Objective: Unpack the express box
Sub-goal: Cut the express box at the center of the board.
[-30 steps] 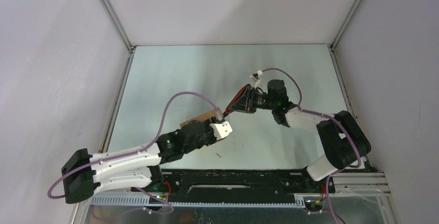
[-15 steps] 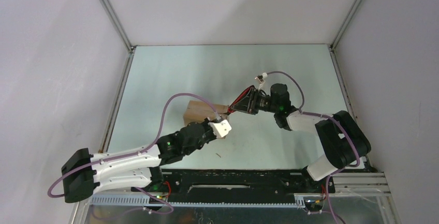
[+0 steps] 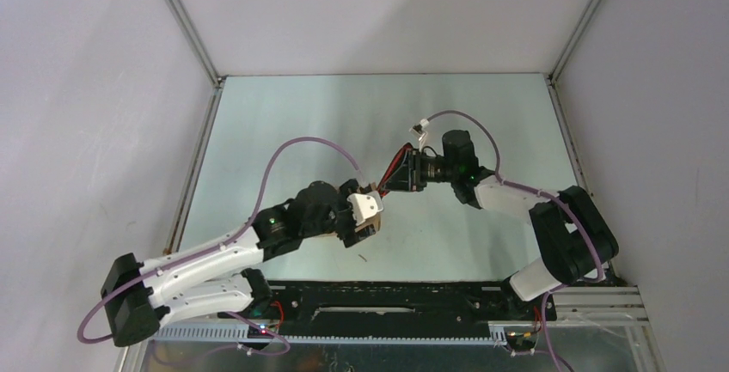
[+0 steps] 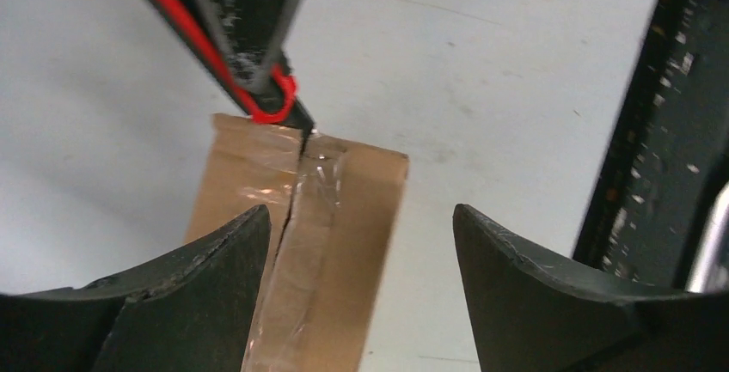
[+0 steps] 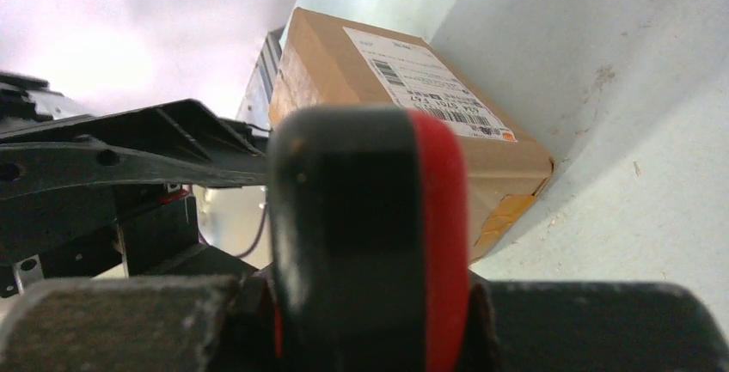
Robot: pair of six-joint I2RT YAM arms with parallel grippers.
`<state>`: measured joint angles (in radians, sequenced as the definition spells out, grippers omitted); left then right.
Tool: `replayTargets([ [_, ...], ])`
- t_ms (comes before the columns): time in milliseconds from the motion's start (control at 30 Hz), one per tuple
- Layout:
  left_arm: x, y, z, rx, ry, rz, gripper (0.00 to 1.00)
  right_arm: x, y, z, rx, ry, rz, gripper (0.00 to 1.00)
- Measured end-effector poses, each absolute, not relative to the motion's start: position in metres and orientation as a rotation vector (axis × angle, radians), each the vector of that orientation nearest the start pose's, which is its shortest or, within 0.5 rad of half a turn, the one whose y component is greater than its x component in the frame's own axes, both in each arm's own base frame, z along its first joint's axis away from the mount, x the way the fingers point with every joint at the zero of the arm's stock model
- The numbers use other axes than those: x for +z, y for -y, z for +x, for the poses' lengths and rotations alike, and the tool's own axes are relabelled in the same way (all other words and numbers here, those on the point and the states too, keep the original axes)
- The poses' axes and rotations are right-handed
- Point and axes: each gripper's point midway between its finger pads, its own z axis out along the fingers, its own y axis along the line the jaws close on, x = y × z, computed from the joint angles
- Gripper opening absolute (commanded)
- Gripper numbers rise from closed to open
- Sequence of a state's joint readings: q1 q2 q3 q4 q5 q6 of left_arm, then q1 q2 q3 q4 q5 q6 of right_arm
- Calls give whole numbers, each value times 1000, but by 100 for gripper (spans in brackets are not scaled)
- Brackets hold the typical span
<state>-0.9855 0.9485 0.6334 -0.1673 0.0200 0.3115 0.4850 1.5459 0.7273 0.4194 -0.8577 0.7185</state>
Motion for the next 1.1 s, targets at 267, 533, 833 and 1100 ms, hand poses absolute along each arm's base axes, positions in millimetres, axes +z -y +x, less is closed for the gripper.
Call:
replayTargets([
  [267, 126, 264, 166, -531, -1707, 1478, 86, 150, -311, 236, 1523, -2119, -577, 0],
  [533, 122, 262, 172, -529, -1692, 1508, 83, 150, -314, 239, 1478, -2087, -616, 0],
  [833, 121, 265, 173, -544, -1693, 1492, 77, 149, -315, 241, 1483, -2091, -602, 0],
  [1100, 118, 270, 177, -535, -1707, 1461, 65, 148, -314, 244, 1474, -2100, -583, 0],
])
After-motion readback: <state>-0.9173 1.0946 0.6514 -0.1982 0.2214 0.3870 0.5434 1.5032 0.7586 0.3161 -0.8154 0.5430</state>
